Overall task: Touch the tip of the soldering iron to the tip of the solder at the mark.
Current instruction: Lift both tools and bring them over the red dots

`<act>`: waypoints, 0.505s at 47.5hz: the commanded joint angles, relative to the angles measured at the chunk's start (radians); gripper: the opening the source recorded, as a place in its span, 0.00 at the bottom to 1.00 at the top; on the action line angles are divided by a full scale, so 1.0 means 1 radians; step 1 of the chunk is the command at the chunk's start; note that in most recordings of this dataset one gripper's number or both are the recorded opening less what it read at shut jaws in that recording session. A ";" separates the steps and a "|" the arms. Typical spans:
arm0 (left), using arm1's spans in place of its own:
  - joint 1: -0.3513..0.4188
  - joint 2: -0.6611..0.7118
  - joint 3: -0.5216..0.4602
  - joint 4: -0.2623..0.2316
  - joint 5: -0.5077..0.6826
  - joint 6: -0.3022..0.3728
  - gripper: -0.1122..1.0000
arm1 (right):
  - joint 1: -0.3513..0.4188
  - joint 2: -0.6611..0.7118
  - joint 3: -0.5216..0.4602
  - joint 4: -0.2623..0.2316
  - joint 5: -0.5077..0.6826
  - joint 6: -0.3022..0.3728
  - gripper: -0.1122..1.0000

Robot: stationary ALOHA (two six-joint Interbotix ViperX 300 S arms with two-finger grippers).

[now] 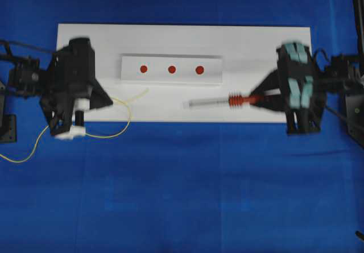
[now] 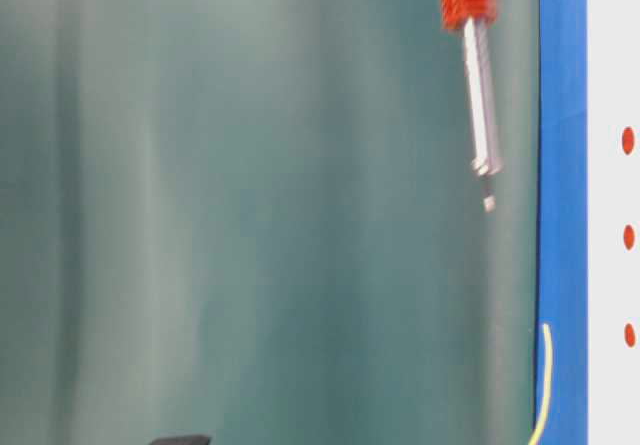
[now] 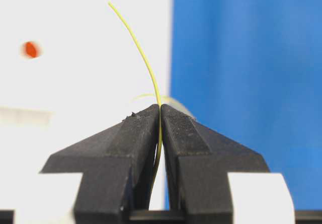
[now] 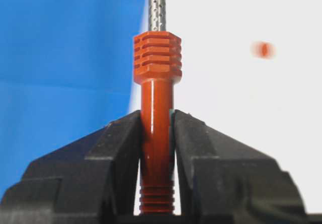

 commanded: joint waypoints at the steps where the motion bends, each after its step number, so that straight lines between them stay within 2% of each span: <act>1: 0.063 -0.006 -0.028 0.005 0.021 0.023 0.11 | -0.051 0.018 -0.040 -0.023 -0.003 -0.002 0.16; 11: 0.144 0.018 -0.025 0.005 0.046 0.072 0.11 | -0.114 0.109 -0.091 -0.066 0.000 -0.002 0.16; 24: 0.156 0.094 -0.051 0.005 0.074 0.080 0.11 | -0.146 0.202 -0.130 -0.084 0.011 -0.002 0.16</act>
